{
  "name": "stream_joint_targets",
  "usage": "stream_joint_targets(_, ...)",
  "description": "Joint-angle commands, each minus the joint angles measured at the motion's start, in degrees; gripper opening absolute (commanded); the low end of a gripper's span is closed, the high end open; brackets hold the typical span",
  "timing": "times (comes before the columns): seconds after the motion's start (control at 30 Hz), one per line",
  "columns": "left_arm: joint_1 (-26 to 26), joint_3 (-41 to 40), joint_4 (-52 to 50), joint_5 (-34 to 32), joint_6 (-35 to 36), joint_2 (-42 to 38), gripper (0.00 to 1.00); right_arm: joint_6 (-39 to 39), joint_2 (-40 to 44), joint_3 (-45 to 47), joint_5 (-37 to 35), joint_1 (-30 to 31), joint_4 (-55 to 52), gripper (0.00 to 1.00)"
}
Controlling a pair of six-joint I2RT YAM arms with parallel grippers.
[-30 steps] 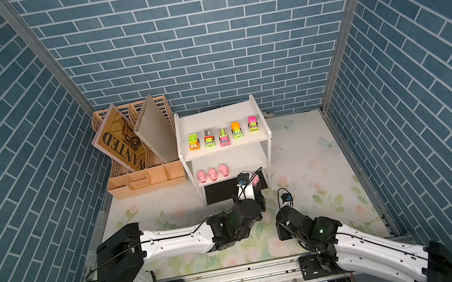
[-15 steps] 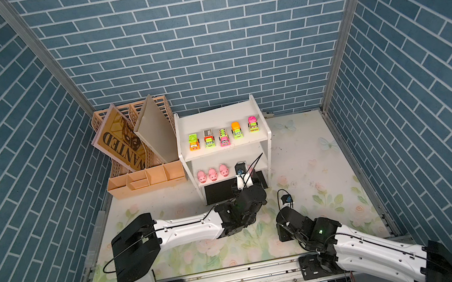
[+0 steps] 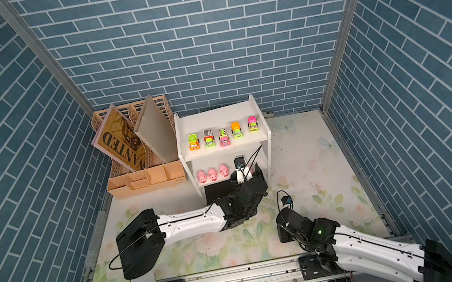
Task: Organize plastic toys on shelves
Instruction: Place the plastic toy on the shelf, then reset both arms
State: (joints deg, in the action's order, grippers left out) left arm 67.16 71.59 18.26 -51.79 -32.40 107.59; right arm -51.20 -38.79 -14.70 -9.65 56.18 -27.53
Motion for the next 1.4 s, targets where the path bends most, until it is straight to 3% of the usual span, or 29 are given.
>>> stream_joint_targets(0.0, -0.36, -0.61, -2.93, 1.55, 0.19, -0.37, 0.77, 0.05, -0.13, 0.03, -0.04, -0.26, 0.11, 0.28)
stream_joint_targets(0.27, 4.64, -2.39, -2.5, -2.85, 5.13, -4.85, 0.83, 0.27, 0.11, -0.86, -0.45, -0.22, -0.33, 0.28)
stream_joint_targets(0.4, 9.22, -5.34, -7.25, -7.5, 2.55, -9.37, 0.84, 0.01, 0.81, -1.29, -1.52, -0.23, -0.6, 0.28)
stream_joint_targets(0.57, 14.09, -9.87, -23.93, -11.0, -11.46, -16.76, 0.85, -0.22, 0.62, -2.34, -5.29, -0.43, -0.16, 0.29)
stream_joint_targets(0.77, 14.13, -16.81, -50.7, -14.36, -37.55, -24.88, 0.91, 1.47, -3.5, -5.88, -9.89, -4.65, 3.55, 0.35)
stream_joint_targets(0.83, 11.97, -19.72, -55.48, -15.65, -41.82, -27.99, 0.95, 3.67, -5.53, -8.57, -13.71, -6.63, 4.38, 0.38)
stream_joint_targets(1.0, 0.28, -29.02, -54.27, -15.44, -41.32, -35.45, 1.0, 11.12, -10.56, -13.65, -19.95, -17.85, 7.12, 0.45)
stream_joint_targets(1.2, -12.98, -37.81, -41.68, -21.67, -27.72, -44.46, 1.0, 20.36, -12.73, -13.21, -18.99, -32.05, 16.25, 0.55)
stream_joint_targets(1.3, -18.93, -42.05, -30.54, -23.87, -16.12, -44.09, 1.0, 22.77, -14.48, -10.42, -22.67, -36.11, 22.26, 0.59)
stream_joint_targets(1.37, -24.38, -41.77, -27.17, -20.47, -12.54, -42.15, 1.0, 25.11, -15.41, -7.93, -25.16, -37.76, 28.24, 0.61)
